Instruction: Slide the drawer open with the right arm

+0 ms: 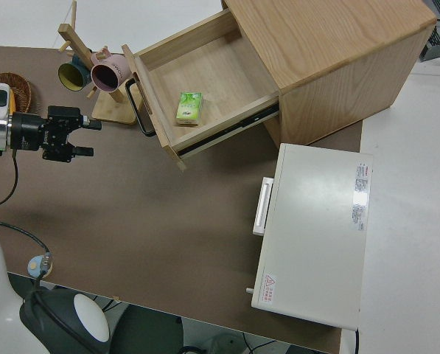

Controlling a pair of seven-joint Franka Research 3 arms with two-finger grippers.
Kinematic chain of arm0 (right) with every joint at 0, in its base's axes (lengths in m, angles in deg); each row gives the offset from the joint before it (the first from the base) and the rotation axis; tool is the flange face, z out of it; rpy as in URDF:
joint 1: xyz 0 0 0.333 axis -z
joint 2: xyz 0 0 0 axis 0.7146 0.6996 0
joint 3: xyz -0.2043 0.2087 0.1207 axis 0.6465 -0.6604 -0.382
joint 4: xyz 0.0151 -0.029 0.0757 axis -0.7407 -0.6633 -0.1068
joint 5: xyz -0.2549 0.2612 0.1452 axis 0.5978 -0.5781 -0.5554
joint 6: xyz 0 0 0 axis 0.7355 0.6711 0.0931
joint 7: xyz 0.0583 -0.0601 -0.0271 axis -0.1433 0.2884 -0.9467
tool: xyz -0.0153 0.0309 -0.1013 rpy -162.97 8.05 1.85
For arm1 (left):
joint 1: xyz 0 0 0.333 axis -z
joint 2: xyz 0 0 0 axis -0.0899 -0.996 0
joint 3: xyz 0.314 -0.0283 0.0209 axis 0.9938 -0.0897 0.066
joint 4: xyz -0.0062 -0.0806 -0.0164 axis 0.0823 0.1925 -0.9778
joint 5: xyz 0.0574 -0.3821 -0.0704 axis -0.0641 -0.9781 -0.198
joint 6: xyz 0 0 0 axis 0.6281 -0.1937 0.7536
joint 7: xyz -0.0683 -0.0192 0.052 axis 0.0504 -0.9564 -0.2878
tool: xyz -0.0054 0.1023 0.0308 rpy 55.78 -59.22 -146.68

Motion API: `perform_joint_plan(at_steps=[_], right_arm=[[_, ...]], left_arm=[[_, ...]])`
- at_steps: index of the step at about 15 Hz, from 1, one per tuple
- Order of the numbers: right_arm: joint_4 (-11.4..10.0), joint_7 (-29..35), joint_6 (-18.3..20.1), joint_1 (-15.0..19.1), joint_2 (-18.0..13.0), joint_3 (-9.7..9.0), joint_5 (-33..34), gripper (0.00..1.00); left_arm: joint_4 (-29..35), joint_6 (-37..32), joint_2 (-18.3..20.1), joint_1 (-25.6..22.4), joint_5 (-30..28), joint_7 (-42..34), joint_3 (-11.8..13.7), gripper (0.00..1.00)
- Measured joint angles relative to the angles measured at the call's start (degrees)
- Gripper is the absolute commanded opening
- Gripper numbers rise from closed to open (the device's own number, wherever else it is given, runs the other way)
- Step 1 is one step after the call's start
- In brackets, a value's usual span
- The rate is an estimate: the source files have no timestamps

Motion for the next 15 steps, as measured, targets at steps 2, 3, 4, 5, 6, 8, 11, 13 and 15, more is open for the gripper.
perform_joint_plan(at_steps=[2,3,4,5,6,8,11,13,15], right_arm=[[0.1,-1.2,-1.2,2.7,-3.1,0.35,-5.9,0.985],[0.1,-1.5,-2.2,4.2,-4.4,0.46,-9.4,0.985],[0.1,-1.7,-2.9,5.9,-5.6,0.55,-13.0,0.985],[0.0,-1.8,-3.3,7.6,-6.5,0.65,-16.3,0.985],[0.0,-2.1,-3.4,9.1,-7.3,0.71,-18.9,0.985],[-0.3,-3.6,-3.5,11.9,-8.8,0.85,-24.0,0.985],[-0.8,-8.1,-4.2,16.6,-11.6,2.35,-32.1,0.985],[-1.2,-11.6,-4.4,19.7,-13.5,4.1,-36.8,0.985],[-1.6,-14.2,-4.4,22.8,-14.7,5.28,-40.2,0.985]], left_arm=[[0.0,0.0,0.0,0.0,0.0,0.0,0.0,0.99],[0.0,0.0,0.0,0.0,0.0,0.0,0.0,0.99],[0.0,0.0,0.0,0.0,0.0,0.0,0.0,0.99],[0.0,0.0,0.0,0.0,0.0,0.0,0.0,0.99],[0.0,0.0,0.0,0.0,0.0,0.0,0.0,0.99],[0.0,0.0,0.0,0.0,0.0,0.0,0.0,0.99],[0.0,0.0,0.0,0.0,0.0,0.0,0.0,0.99],[0.0,0.0,0.0,0.0,0.0,0.0,0.0,0.99],[0.0,0.0,0.0,0.0,0.0,0.0,0.0,0.99]])
